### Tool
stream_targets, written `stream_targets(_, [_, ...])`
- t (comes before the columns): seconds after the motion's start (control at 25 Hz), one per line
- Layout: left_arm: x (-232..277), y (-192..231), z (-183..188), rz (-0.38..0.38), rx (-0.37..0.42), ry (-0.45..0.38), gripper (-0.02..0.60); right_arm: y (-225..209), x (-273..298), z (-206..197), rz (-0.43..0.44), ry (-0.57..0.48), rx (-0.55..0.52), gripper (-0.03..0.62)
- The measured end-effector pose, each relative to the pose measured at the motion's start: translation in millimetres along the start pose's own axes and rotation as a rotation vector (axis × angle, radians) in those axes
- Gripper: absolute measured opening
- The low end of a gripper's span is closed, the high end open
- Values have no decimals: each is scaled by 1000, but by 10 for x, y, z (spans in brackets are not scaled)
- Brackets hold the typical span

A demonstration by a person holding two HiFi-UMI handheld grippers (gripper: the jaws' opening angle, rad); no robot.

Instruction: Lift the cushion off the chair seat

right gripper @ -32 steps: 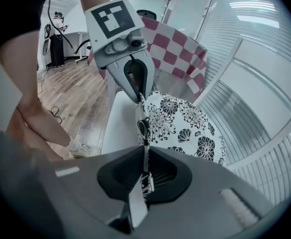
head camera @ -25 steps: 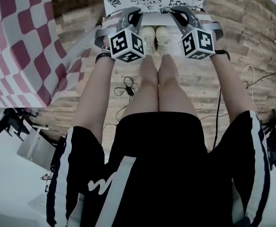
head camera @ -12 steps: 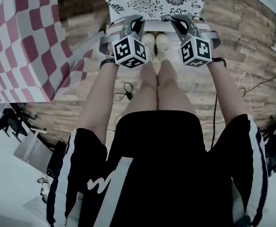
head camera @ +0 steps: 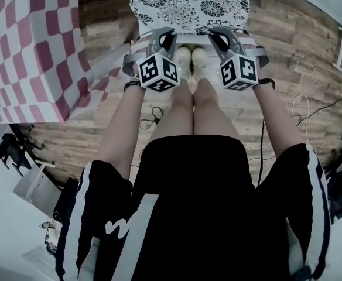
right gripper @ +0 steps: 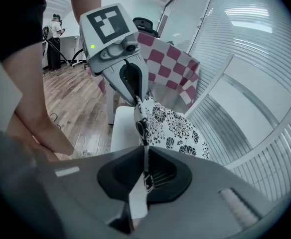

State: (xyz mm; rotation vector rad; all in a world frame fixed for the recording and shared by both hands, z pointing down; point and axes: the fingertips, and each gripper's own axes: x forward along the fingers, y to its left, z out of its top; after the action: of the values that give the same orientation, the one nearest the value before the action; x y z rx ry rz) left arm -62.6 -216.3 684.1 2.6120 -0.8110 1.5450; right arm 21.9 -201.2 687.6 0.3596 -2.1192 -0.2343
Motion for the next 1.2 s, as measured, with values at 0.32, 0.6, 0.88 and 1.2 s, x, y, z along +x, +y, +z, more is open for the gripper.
stream_targets(0.32, [-139, -67, 40, 18, -23, 10, 20, 45, -134, 64, 7, -14, 1, 9])
stream_targets(0.6, [-215, -66, 86, 49, -47, 20, 20, 99, -207, 81, 27, -17, -41, 9])
stream_targets(0.88, [-289, -66, 78, 75, -78, 27, 20, 90, -262, 144, 39, -25, -56, 9])
stream_targets(1.2, [-341, -125, 41, 85, -96, 29, 20, 191, -271, 156, 54, -30, -56, 9])
